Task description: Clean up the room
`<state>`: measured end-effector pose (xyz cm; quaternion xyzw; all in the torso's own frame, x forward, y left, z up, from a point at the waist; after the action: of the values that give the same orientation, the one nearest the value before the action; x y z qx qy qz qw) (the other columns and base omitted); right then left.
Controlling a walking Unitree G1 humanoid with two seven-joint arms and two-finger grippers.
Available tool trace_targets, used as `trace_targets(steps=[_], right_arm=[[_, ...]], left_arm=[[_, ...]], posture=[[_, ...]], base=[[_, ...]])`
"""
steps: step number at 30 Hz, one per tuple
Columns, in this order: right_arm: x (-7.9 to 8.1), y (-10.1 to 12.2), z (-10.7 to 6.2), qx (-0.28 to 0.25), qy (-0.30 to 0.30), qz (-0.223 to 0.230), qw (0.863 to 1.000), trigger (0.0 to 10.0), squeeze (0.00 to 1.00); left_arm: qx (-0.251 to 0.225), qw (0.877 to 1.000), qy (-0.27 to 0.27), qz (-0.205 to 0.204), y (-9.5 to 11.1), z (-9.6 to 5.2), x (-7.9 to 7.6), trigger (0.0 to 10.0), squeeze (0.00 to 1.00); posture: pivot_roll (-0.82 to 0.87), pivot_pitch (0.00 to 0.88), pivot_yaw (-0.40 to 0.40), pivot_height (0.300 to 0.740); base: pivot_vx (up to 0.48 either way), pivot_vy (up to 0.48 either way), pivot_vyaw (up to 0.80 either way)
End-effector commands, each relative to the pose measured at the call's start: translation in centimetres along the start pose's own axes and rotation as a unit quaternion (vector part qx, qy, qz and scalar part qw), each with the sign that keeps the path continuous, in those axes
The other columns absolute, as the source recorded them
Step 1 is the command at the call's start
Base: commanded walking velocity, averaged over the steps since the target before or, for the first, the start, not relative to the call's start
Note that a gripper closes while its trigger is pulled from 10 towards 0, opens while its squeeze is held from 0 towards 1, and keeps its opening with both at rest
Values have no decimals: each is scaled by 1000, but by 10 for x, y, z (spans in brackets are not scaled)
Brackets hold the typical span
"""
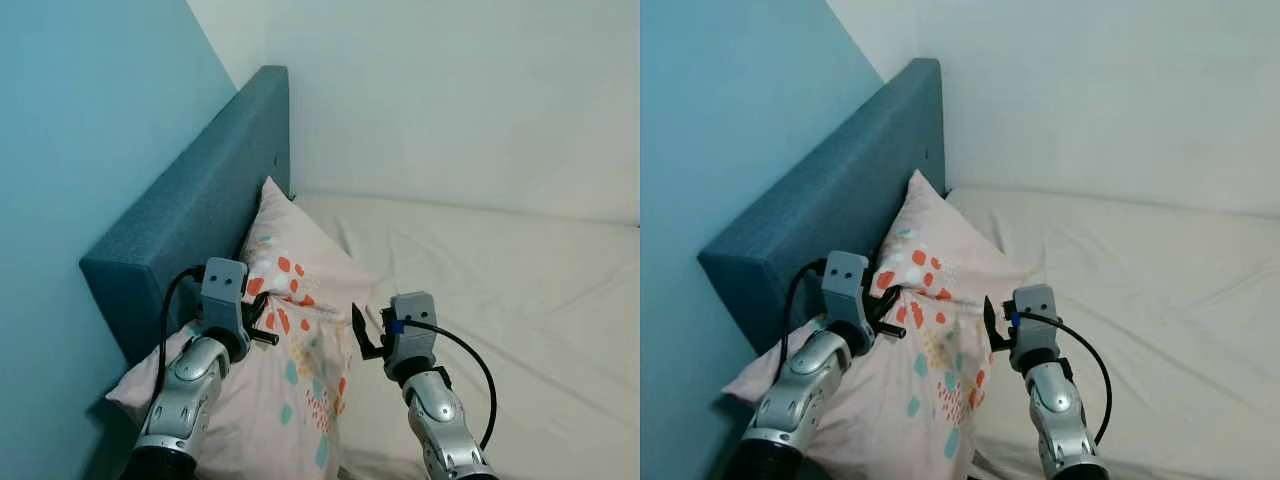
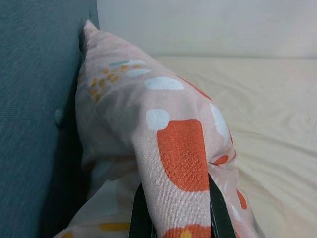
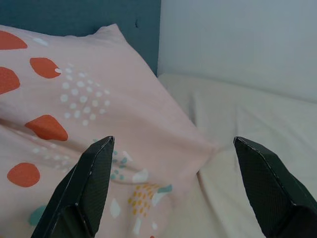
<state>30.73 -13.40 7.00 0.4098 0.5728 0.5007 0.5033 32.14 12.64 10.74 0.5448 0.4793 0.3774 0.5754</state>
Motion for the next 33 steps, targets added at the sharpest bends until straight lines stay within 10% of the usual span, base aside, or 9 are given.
trace_targets(steps=[1, 33], right_arm=[[-4, 2, 1, -5, -11, 9, 1000, 10000, 0], [0, 4, 3, -9, 5, 0, 1000, 10000, 0]], left_arm=[[-50, 999, 6, 1, 22, 1, 5, 10000, 0], [-67, 997, 23, -24, 24, -2, 9, 10000, 0]], posture=[[18, 0, -36, 740], [20, 0, -53, 740]], base=[[0, 0, 0], [34, 0, 25]])
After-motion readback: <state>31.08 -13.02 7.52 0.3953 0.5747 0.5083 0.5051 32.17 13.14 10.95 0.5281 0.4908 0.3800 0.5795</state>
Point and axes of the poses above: a point about 5 cm out from each wrist's last joint towards the gripper, its own z axis pointing out of the wrist towards the gripper, its own y axis along the axis of the wrist's last joint, x = y × z, the point moved 1 cm from there along z, pointing out of the wrist towards the gripper, and after that the axes turned 5 degrees about -z, right-handed, at the moved point
